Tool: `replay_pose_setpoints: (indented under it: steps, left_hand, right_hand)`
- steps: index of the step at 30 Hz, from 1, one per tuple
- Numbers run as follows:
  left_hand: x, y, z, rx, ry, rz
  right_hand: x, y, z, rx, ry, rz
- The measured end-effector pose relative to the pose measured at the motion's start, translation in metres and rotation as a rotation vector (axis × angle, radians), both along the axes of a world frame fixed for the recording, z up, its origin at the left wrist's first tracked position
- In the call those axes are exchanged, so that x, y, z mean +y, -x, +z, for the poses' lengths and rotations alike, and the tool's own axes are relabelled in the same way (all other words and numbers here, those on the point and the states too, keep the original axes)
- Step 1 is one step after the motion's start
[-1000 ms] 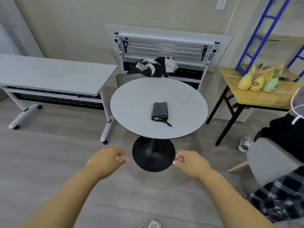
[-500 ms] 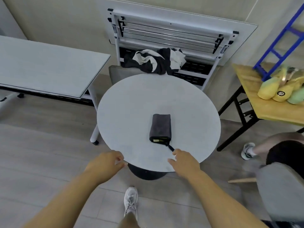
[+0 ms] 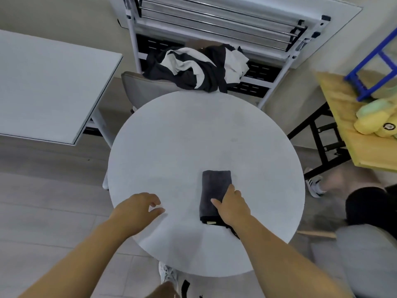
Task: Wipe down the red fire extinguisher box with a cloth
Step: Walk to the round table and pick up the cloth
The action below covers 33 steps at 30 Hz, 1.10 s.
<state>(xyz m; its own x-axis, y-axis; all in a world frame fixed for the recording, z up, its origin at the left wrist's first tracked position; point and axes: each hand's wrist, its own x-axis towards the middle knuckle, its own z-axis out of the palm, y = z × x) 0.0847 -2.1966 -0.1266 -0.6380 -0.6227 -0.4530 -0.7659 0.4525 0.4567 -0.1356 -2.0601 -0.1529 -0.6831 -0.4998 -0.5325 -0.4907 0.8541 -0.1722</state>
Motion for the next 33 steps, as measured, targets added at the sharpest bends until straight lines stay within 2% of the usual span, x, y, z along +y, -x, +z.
replay_pose_setpoints:
  steps: [4,8,11,15,20,29,33]
  left_hand:
    - [-0.016,0.005,-0.006,-0.004,-0.008,0.003]
    - [-0.020,0.005,-0.010,-0.010,-0.020,0.012]
    - [-0.018,0.002,-0.008,-0.013,-0.022,0.027]
    - [-0.010,-0.005,-0.004,-0.005,-0.001,0.081]
    - [0.011,-0.014,0.006,0.010,0.014,0.171]
    - [0.101,-0.032,0.024,0.030,0.111,0.394]
    - [0.160,-0.050,0.023,0.031,0.111,0.556]
  right_hand:
    - [-0.012,0.001,-0.010,-0.005,-0.037,-0.084]
    - [-0.018,0.009,-0.014,-0.169,0.018,-0.238]
    - [-0.019,0.011,-0.016,-0.221,0.024,-0.226]
    - [-0.020,0.007,-0.010,-0.170,0.001,-0.165]
    - [-0.016,0.006,0.011,-0.160,0.127,0.005]
    - [0.013,0.005,0.058,-0.089,0.130,0.639]
    - [0.030,-0.010,0.070,-0.074,0.128,0.873]
